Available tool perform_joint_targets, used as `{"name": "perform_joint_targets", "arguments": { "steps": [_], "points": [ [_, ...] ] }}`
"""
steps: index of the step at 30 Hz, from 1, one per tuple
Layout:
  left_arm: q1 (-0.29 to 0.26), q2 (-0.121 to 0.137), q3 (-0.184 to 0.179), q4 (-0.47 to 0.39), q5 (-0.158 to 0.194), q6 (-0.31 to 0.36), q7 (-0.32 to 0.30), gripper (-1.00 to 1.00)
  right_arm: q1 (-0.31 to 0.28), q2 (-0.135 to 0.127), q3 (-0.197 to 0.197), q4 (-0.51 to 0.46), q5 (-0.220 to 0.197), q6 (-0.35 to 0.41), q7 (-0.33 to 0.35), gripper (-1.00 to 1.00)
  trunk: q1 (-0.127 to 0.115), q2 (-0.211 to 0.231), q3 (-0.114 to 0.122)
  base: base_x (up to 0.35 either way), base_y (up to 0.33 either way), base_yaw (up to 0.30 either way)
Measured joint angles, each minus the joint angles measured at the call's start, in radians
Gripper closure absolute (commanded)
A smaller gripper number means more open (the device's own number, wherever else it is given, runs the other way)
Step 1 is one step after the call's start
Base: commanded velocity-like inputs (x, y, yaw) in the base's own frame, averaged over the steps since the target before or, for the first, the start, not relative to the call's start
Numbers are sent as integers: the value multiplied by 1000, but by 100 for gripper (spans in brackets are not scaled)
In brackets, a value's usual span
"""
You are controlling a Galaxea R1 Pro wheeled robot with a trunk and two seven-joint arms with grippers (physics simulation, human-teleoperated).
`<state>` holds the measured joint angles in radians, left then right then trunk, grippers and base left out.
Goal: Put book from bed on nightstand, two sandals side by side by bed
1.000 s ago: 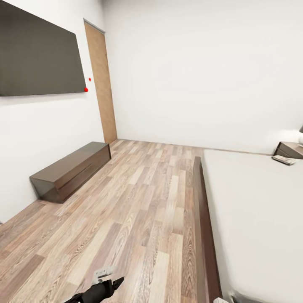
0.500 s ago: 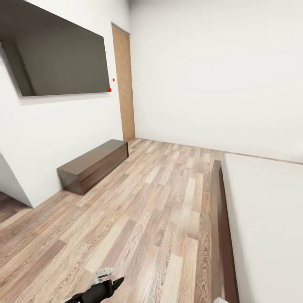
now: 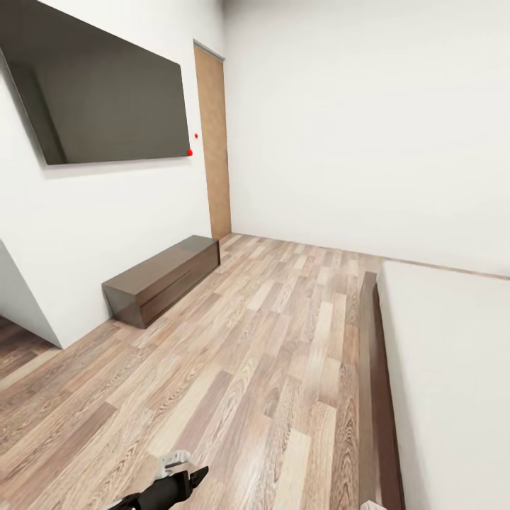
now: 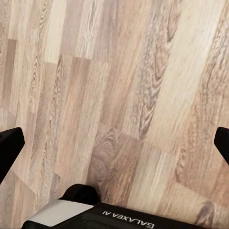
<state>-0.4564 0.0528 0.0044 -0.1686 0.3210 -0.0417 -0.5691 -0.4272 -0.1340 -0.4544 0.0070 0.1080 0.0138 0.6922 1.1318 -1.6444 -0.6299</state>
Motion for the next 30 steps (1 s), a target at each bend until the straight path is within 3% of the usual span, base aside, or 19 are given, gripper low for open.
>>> {"name": "perform_joint_targets", "arguments": {
  "steps": [30],
  "points": [
    [0,0,0,0,0,0,0,-100,0,-2,0,-1,0,0,0,-100,-115,210,94,0,0,0]
  ]
}}
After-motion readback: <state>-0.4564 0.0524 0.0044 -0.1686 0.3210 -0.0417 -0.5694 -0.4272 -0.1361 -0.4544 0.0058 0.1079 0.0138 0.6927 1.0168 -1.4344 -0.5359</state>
